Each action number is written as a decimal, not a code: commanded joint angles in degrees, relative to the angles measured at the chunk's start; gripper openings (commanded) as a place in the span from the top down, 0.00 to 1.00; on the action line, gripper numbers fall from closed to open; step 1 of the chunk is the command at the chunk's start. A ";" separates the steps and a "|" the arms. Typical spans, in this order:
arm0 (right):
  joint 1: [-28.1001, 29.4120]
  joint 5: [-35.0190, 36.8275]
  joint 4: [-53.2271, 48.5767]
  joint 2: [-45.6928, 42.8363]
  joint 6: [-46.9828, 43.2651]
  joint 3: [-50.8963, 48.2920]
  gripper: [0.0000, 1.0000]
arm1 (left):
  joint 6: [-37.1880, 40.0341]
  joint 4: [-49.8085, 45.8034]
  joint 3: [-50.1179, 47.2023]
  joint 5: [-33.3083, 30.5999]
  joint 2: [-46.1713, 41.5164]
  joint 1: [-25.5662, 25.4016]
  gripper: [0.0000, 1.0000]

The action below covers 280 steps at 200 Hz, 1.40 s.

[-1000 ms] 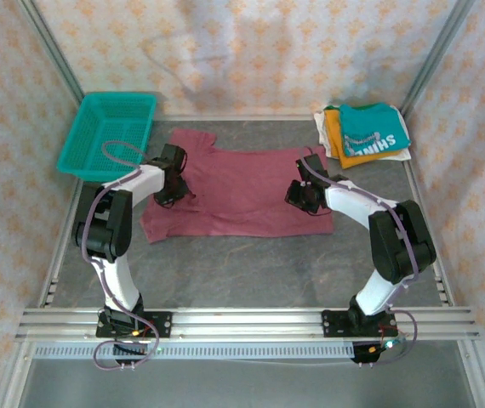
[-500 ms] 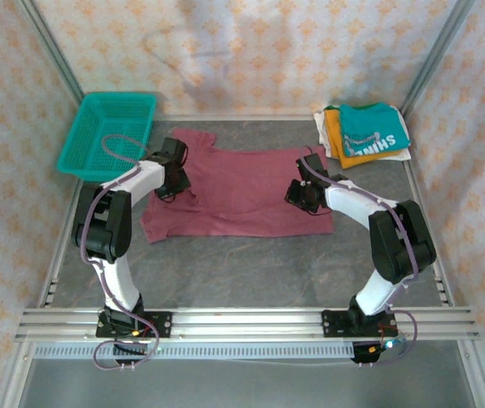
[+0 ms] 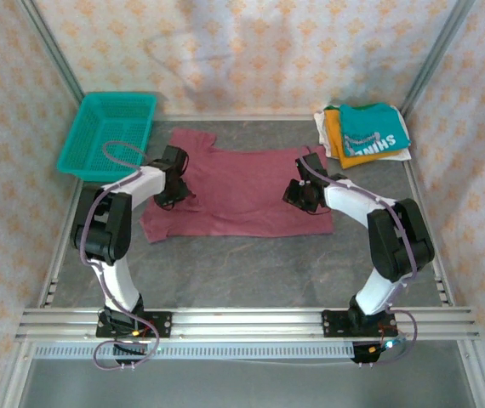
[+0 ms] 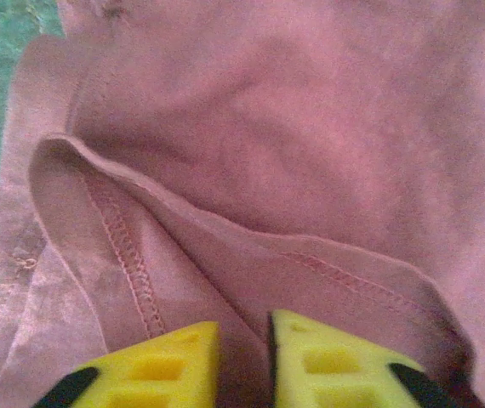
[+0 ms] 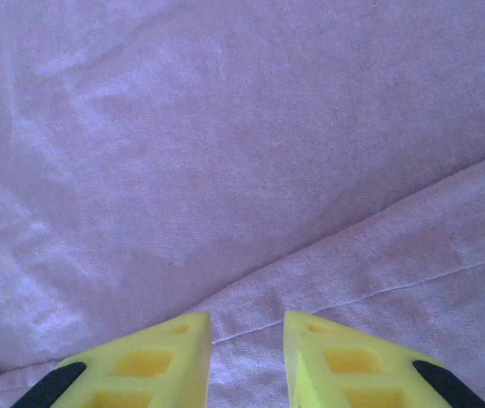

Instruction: Fold and stack the t-shirts

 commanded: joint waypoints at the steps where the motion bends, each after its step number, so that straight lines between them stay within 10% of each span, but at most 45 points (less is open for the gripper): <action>1: 0.39 0.33 0.25 0.24 -0.88 1.52 0.71 | 0.36 -0.02 2.00 -2.76 1.65 -0.35 0.89; 122: 0.40 -0.63 0.78 1.05 -0.62 1.52 0.69 | 4.76 -6.38 13.63 -5.79 5.55 -0.91 1.00; 178: 0.32 0.47 0.15 0.46 -1.24 1.49 0.68 | 5.01 -6.00 11.35 -11.00 -1.29 -1.61 0.64; 280: -1.70 6.99 -2.68 4.18 -2.18 0.82 0.72 | -2.32 6.64 -14.22 4.74 -9.63 6.07 0.63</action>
